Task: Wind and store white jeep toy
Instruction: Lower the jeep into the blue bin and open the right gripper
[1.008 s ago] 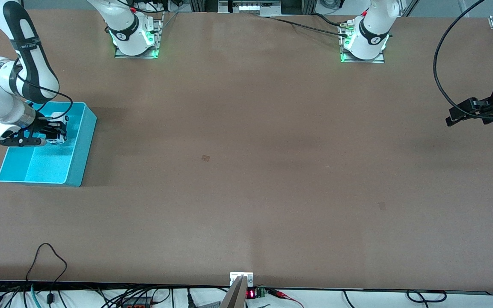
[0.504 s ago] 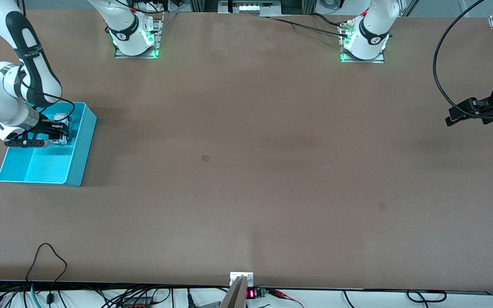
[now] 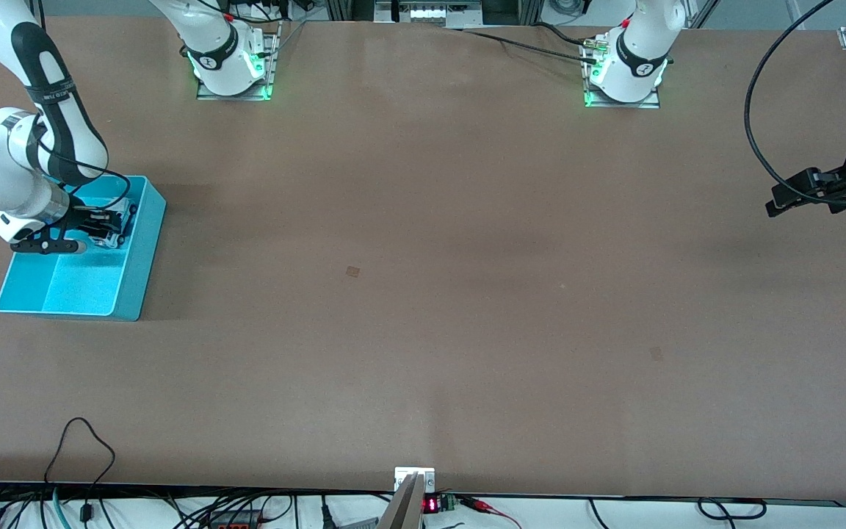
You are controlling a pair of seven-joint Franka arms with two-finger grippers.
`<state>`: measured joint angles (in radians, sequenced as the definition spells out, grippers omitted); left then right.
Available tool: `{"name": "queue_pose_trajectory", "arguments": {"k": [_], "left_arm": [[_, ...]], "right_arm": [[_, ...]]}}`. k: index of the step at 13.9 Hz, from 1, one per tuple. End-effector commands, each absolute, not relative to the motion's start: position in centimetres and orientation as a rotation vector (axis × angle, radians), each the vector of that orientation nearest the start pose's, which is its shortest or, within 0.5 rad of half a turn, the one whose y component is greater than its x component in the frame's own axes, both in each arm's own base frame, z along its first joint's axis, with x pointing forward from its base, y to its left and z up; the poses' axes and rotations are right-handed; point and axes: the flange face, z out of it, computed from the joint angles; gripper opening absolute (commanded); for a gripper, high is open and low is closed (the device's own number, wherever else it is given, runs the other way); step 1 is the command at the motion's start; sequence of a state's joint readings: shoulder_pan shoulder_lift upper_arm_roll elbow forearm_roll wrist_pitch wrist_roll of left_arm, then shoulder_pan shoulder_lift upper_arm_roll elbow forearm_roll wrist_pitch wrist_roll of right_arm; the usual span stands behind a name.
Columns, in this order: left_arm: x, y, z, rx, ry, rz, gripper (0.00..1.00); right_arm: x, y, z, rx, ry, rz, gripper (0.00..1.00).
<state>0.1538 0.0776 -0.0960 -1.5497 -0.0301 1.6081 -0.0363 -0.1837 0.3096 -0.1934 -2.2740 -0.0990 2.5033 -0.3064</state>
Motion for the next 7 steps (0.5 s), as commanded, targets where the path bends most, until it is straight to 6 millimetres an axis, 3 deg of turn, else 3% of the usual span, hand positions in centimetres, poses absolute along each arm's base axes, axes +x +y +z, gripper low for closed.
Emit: {"name": "queue_pose_trajectory", "arguments": {"k": [1,4,7], "left_arm": [[58.1,2.9,59.5,-3.176,-0.154,0.014,1.0],[58.0,2.6,59.8,-3.176,-0.147,0.007,1.0],[57.9,2.2,60.1,-3.176,-0.137,0.0,1.0]], "right_arm": [[49.7,-19.8,23.4,-3.223,-0.004,0.114,1.0],[51.4,-19.8,28.0,-3.237,-0.027,0.038,1.0],[54.0,-18.9,34.6,-3.224,-0.057,0.085,1.0]]}}
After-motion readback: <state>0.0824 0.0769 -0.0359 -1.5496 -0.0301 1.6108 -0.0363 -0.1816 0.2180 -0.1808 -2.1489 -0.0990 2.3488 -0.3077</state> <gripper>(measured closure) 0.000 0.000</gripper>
